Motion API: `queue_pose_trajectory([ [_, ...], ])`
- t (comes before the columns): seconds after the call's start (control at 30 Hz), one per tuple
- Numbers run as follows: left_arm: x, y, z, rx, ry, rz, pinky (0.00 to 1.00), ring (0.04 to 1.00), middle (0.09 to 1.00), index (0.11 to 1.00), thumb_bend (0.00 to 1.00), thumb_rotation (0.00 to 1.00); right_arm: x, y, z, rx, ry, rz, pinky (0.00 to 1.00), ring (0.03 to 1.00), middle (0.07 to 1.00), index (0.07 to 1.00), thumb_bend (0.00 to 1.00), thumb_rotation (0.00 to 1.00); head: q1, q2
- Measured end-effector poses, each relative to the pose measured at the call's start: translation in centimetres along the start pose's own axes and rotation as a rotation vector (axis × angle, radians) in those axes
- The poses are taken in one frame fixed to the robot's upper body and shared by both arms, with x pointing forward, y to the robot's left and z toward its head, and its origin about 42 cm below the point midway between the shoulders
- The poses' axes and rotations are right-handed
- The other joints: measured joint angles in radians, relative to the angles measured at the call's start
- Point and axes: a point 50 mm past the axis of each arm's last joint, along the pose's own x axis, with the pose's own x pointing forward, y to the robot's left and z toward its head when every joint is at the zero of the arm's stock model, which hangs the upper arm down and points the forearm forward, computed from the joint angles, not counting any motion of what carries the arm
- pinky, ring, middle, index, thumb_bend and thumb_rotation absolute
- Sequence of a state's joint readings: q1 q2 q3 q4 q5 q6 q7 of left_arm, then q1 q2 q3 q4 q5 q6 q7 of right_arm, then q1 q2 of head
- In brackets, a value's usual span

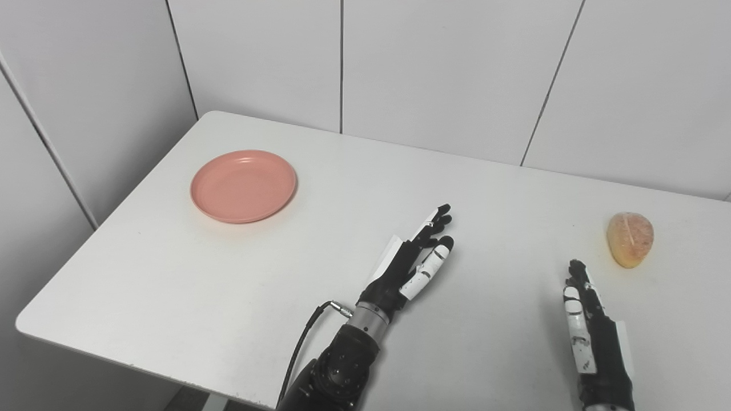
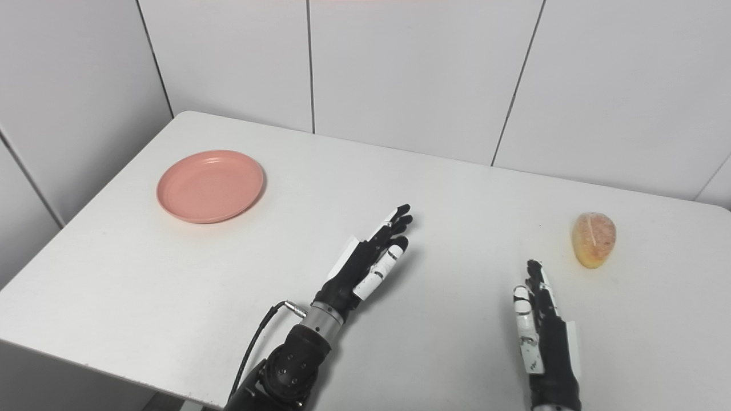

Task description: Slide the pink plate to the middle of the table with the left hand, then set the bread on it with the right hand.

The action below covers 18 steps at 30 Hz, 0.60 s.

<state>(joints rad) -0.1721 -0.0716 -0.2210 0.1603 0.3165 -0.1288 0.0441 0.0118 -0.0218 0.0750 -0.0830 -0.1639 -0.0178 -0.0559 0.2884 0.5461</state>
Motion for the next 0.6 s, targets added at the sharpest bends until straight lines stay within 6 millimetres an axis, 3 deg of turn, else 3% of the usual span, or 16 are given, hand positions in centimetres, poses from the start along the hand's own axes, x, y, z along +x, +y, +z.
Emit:
queue_pose_trajectory([
  [0.27, -0.3, 0.9, 0.0, -0.034, 0.045, 0.015, 0.9, 0.947, 0.953, 0.949, 0.39, 1.0, 0.1, 0.2, 0.1, 0.004, -0.003, -0.006, 0.93, 0.955, 0.949, 0.927, 0.2, 1.0, 0.011, -0.006],
  [0.6, 1.4, 5.0, 5.2, -0.072, -0.011, 0.087, 0.9, 0.94, 0.953, 0.946, 0.37, 1.0, 0.3, 0.3, 0.1, 0.004, -0.002, -0.004, 0.93, 0.951, 0.947, 0.924, 0.2, 1.0, 0.028, -0.008],
])
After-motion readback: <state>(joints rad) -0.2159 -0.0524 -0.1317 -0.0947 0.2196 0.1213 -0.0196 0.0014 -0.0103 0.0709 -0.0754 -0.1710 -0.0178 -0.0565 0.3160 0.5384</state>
